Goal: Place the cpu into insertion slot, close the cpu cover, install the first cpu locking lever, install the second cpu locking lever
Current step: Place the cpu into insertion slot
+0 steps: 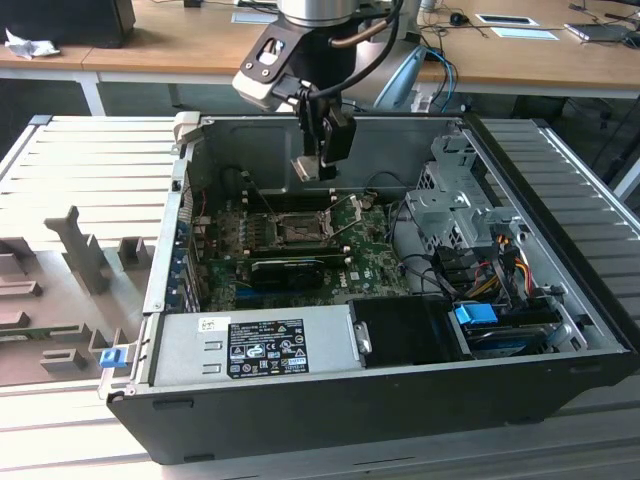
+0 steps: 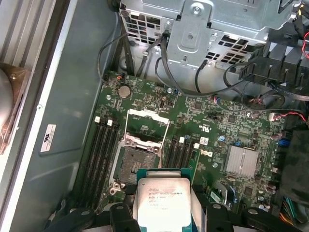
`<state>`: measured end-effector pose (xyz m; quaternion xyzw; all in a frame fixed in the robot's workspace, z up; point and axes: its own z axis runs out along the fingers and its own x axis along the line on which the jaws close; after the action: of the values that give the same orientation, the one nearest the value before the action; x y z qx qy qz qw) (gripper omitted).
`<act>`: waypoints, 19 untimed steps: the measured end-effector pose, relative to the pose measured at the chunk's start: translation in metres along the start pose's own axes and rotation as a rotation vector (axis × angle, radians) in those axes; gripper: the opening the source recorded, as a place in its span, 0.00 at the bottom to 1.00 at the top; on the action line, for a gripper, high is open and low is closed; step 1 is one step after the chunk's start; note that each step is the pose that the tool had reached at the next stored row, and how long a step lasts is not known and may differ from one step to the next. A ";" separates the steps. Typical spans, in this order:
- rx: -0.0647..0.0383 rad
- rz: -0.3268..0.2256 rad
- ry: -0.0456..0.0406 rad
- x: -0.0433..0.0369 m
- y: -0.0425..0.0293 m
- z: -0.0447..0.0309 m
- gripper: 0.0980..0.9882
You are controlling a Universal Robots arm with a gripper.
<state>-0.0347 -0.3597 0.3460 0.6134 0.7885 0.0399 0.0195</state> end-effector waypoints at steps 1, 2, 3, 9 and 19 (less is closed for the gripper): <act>0.000 0.000 0.0000 0.0000 0.0000 0.0002 0.48; 0.000 0.000 0.0000 0.0000 -0.0001 0.0005 0.48; 0.000 0.000 0.0000 0.0000 -0.0001 0.0009 0.48; 0.000 0.000 -0.0001 -0.0001 -0.0003 0.0039 0.48; 0.001 0.001 0.0001 -0.0001 -0.0007 0.0080 0.48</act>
<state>-0.0347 -0.3597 0.3380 0.6136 0.7884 0.0396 0.0192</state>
